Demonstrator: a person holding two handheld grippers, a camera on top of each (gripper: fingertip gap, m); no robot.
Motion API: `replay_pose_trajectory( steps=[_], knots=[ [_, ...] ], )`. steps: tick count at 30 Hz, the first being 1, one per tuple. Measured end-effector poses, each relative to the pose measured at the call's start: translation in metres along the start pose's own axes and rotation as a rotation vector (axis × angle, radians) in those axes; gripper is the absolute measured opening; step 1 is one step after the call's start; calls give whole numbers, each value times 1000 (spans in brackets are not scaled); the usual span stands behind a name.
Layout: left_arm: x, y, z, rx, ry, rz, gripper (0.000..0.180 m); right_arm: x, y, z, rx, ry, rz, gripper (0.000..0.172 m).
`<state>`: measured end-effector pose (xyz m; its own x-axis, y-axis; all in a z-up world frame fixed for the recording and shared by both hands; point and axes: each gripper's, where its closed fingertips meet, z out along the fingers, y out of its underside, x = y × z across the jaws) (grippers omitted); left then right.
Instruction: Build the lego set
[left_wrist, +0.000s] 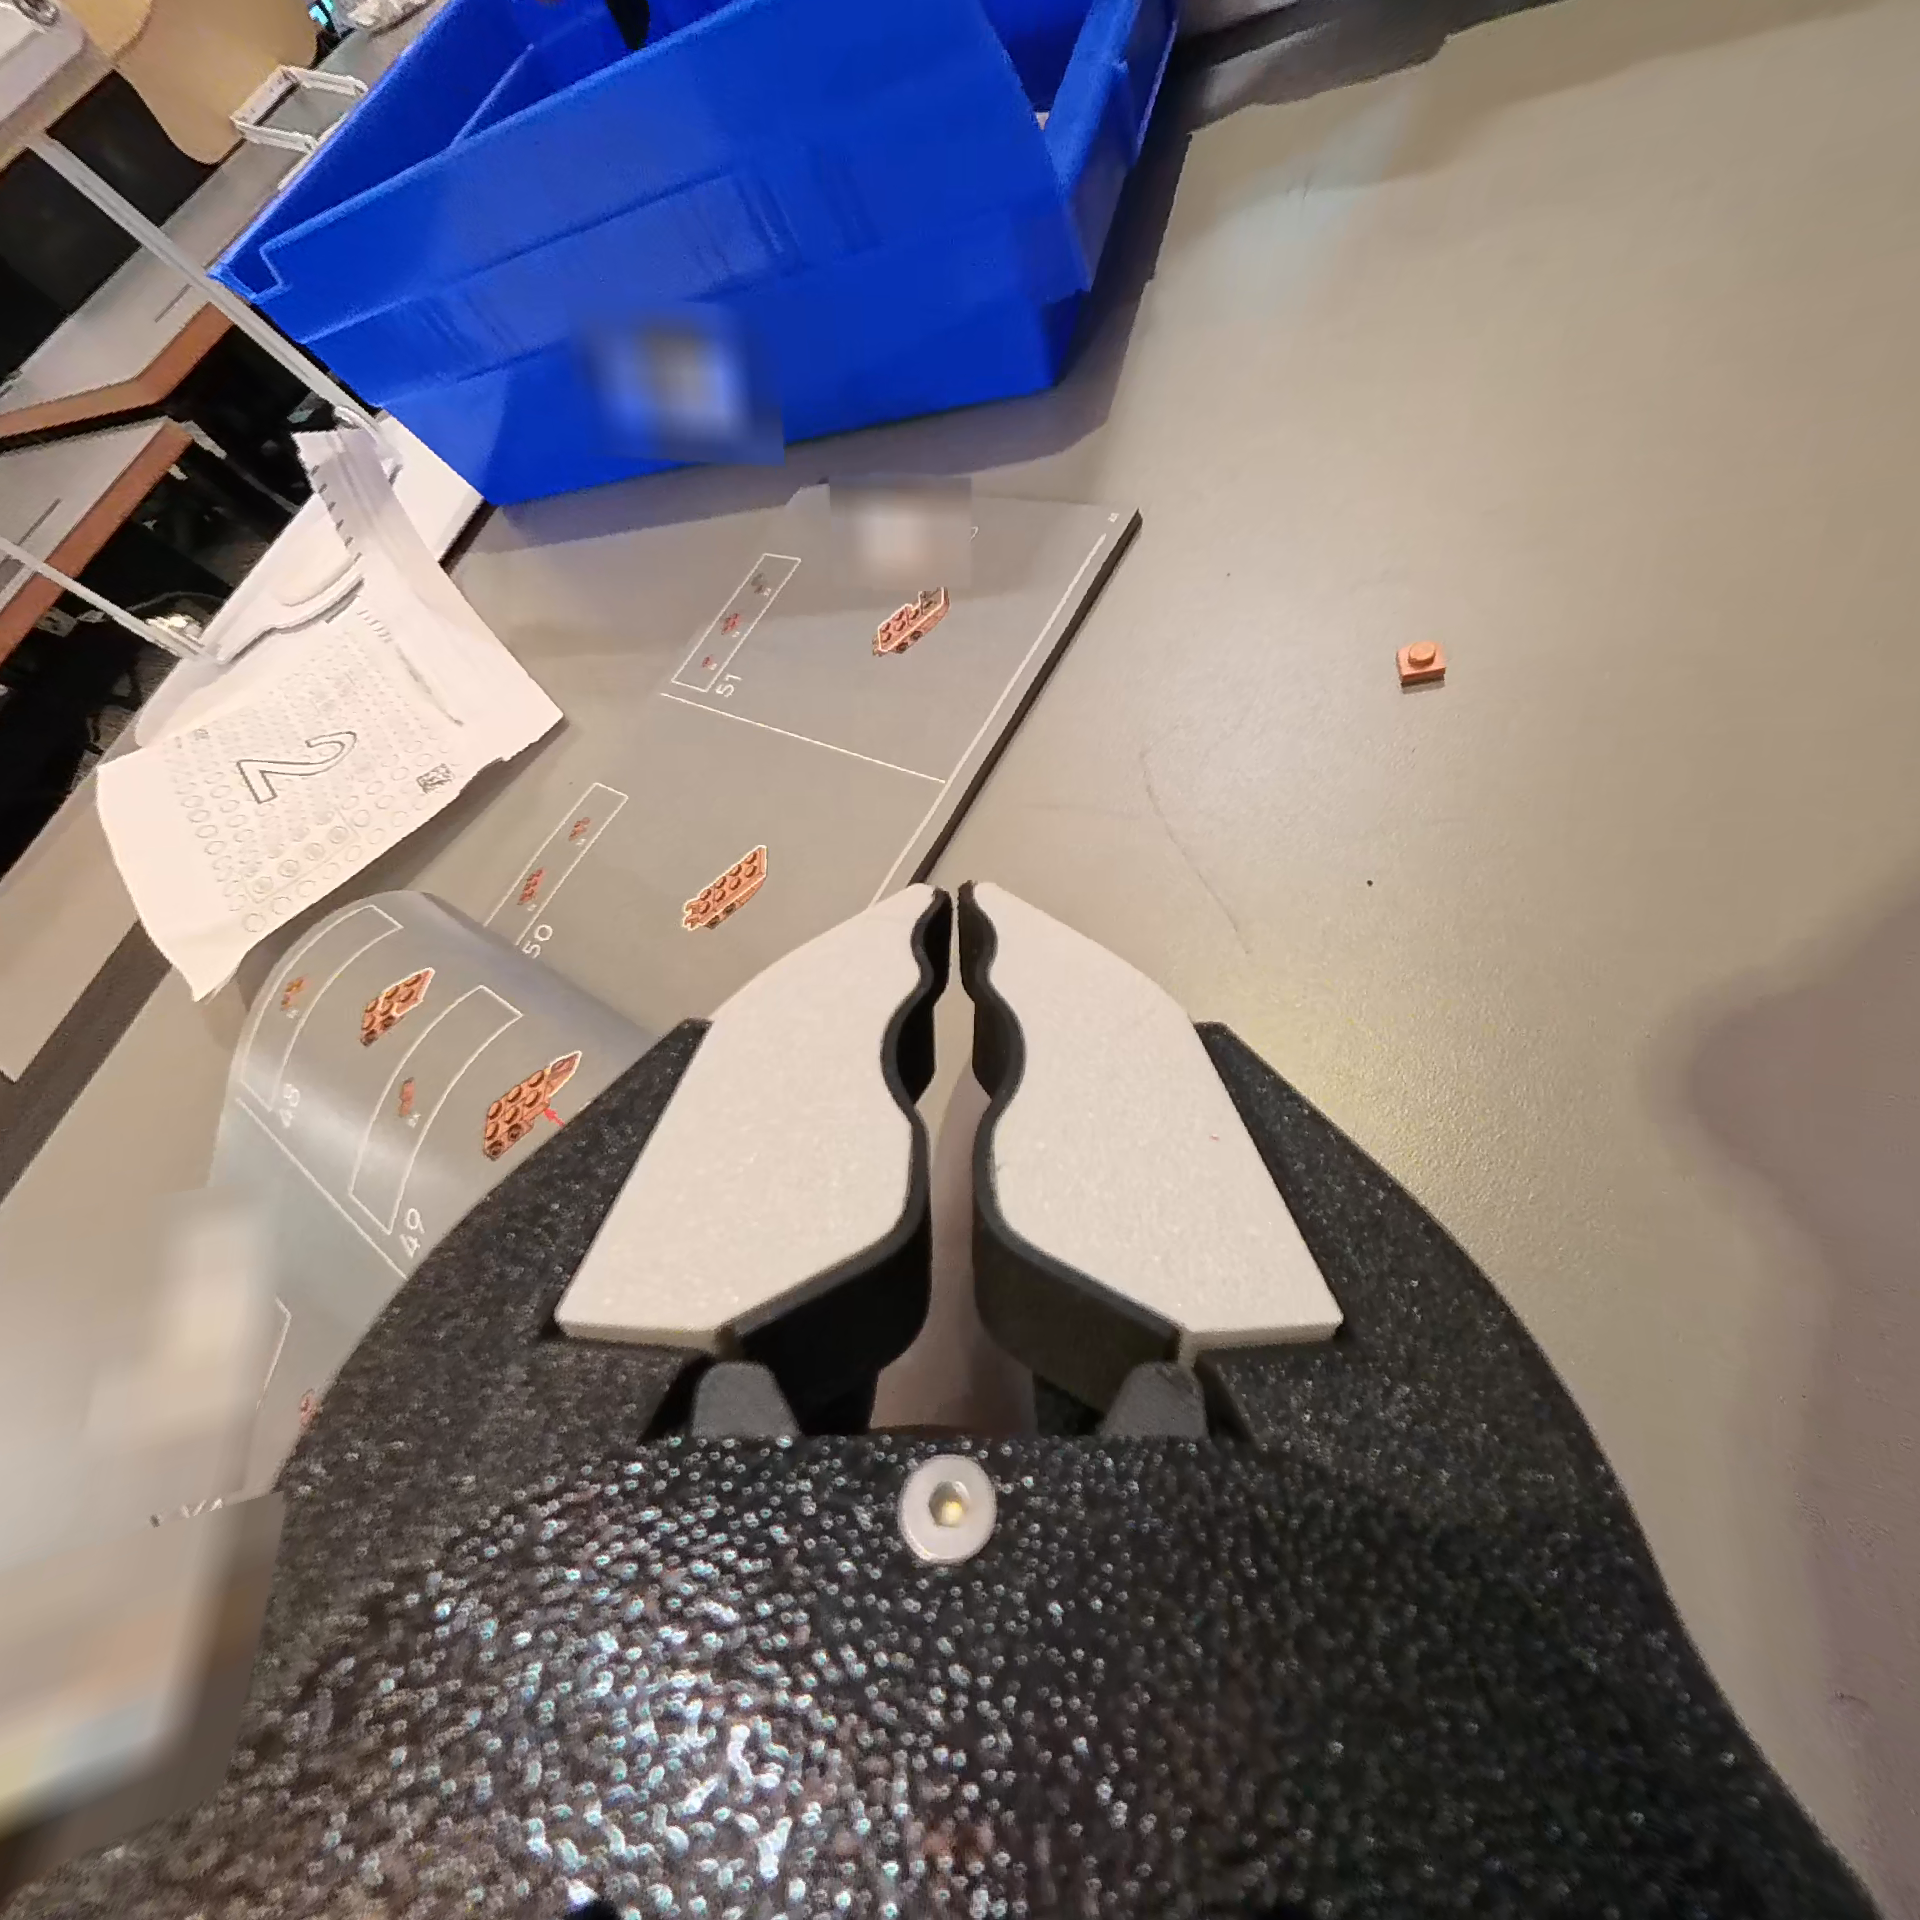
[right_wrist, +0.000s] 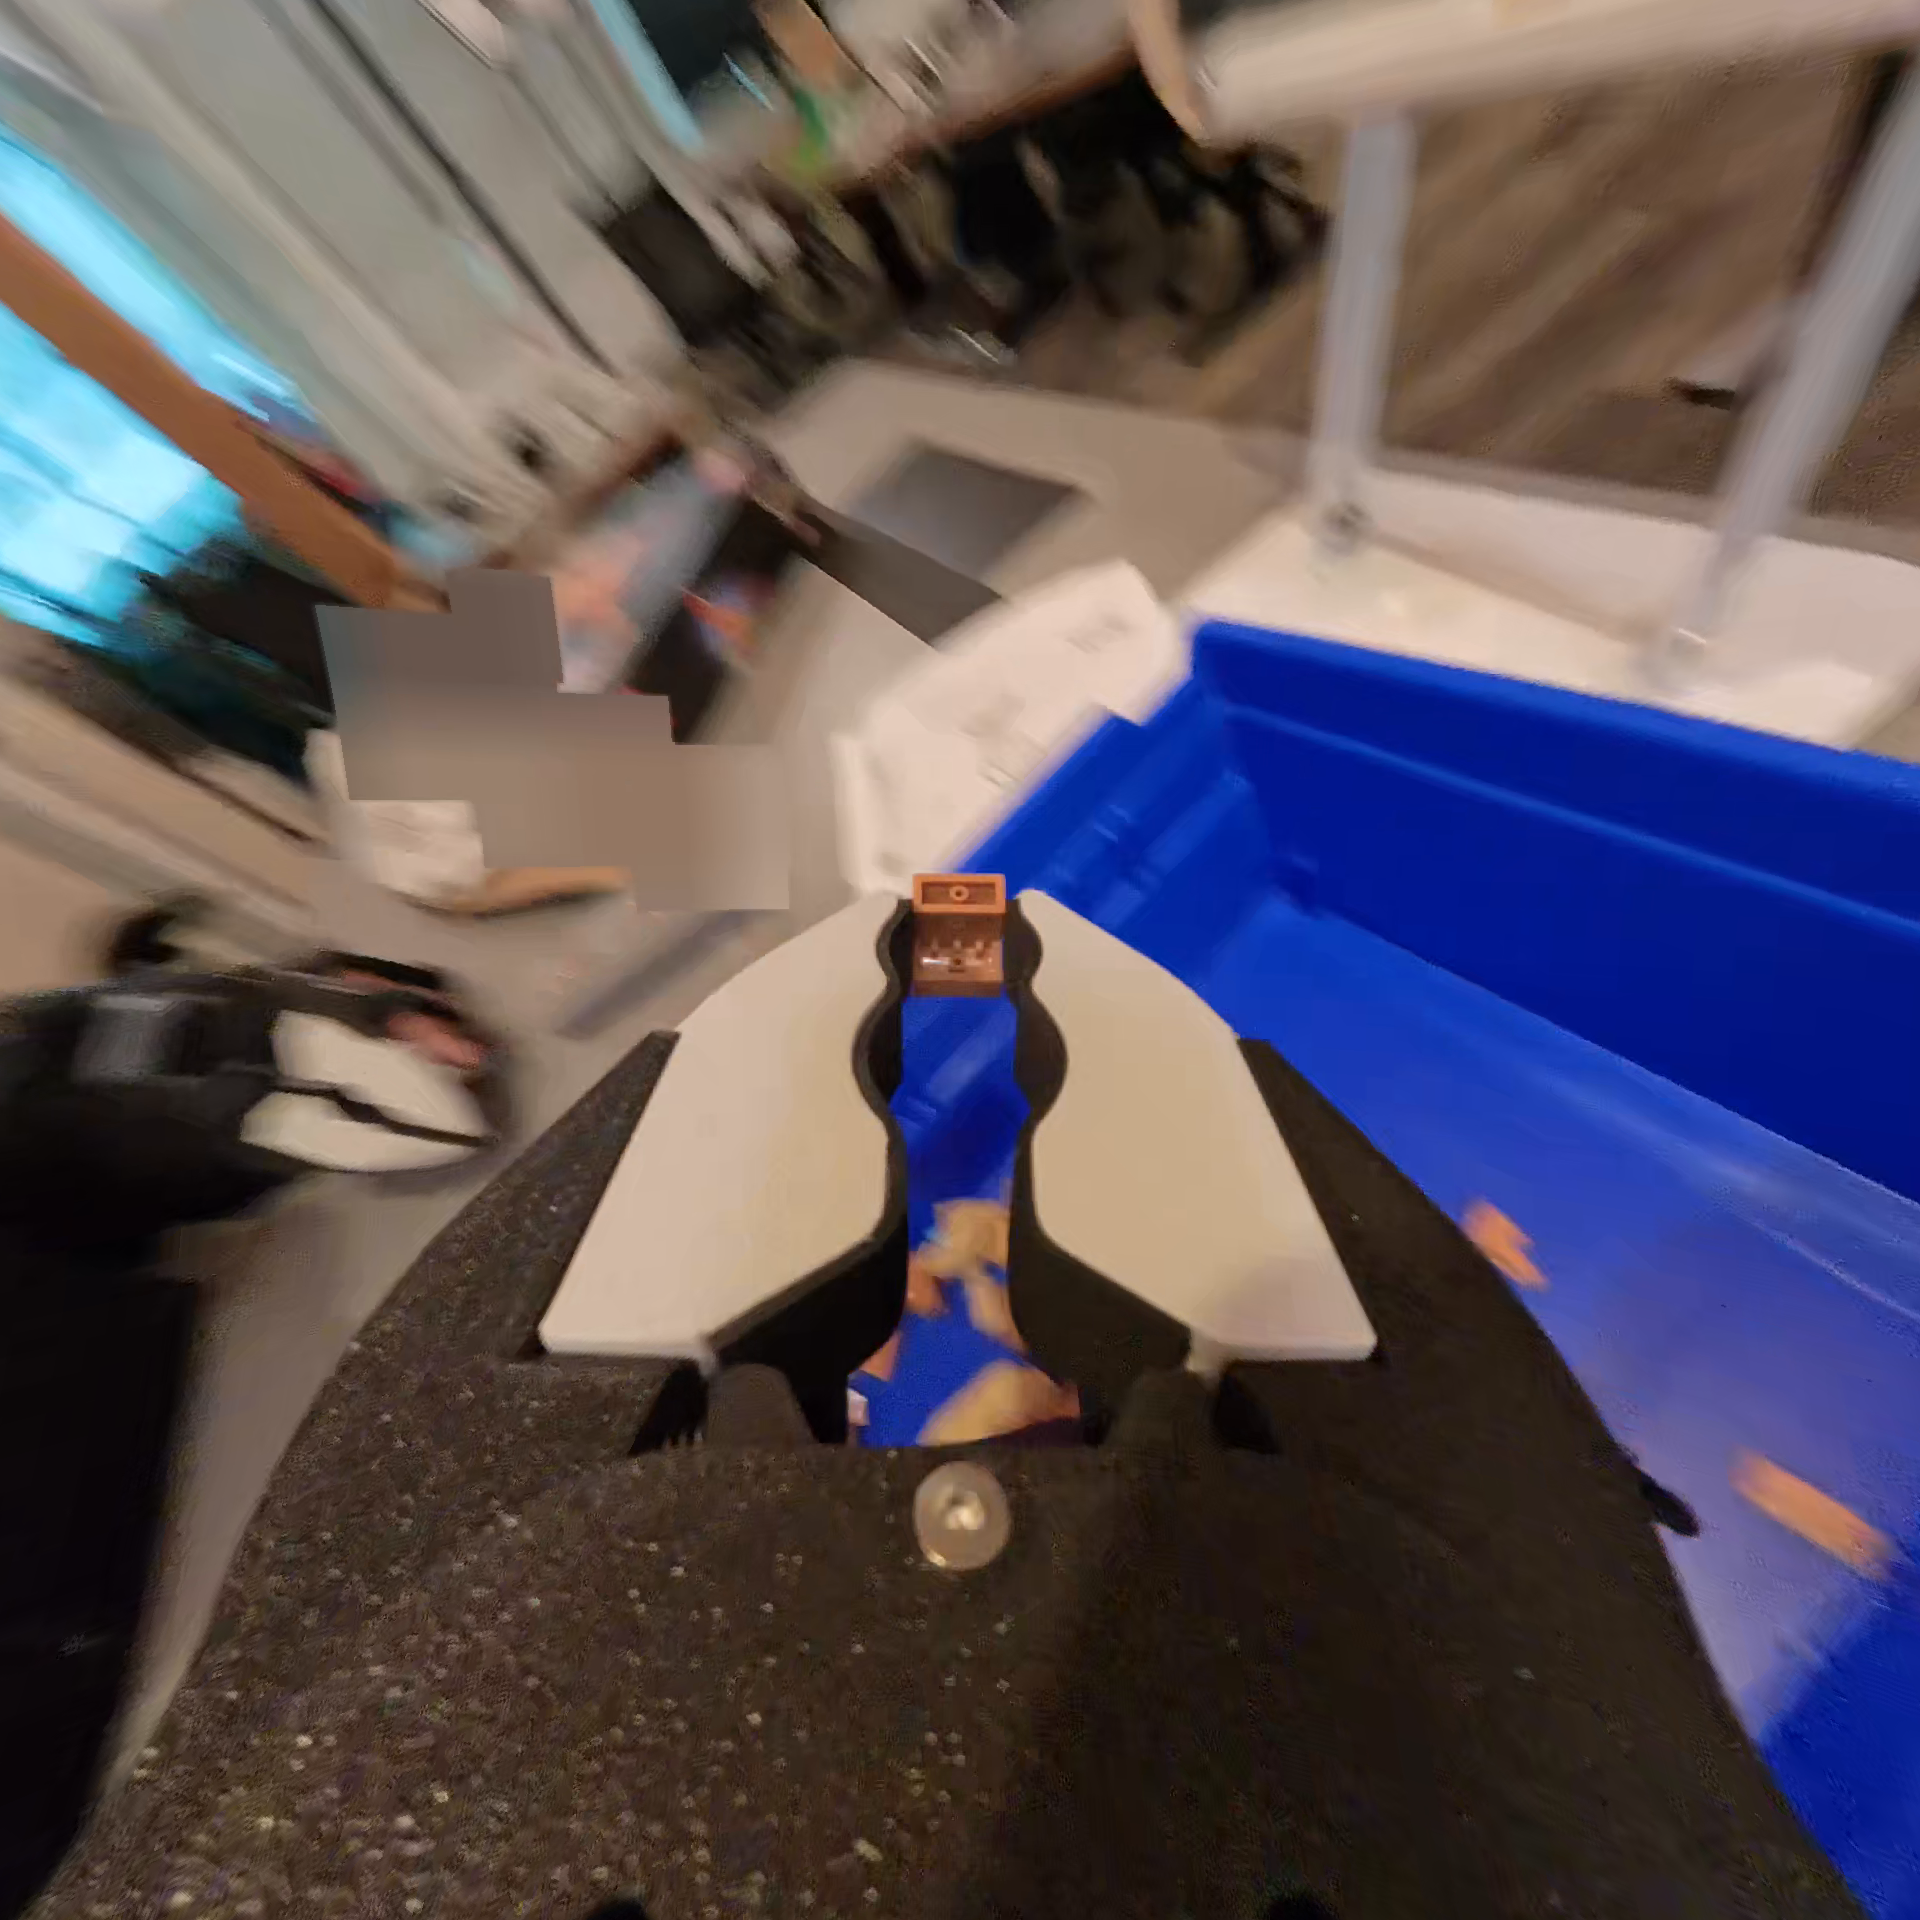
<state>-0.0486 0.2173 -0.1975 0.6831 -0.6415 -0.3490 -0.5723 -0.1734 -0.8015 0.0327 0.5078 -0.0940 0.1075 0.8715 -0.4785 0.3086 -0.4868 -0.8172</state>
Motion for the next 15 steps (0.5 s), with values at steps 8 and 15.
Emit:
replay_pose_trajectory(
  steps=[8,15],
  knots=[
    [2,1,1,-10,1,15,1,60,79,16,-467,430,-232,16],
    [2,2,2,-18,0,23,1,62,89,16,-525,431,-261,25]
  ],
)
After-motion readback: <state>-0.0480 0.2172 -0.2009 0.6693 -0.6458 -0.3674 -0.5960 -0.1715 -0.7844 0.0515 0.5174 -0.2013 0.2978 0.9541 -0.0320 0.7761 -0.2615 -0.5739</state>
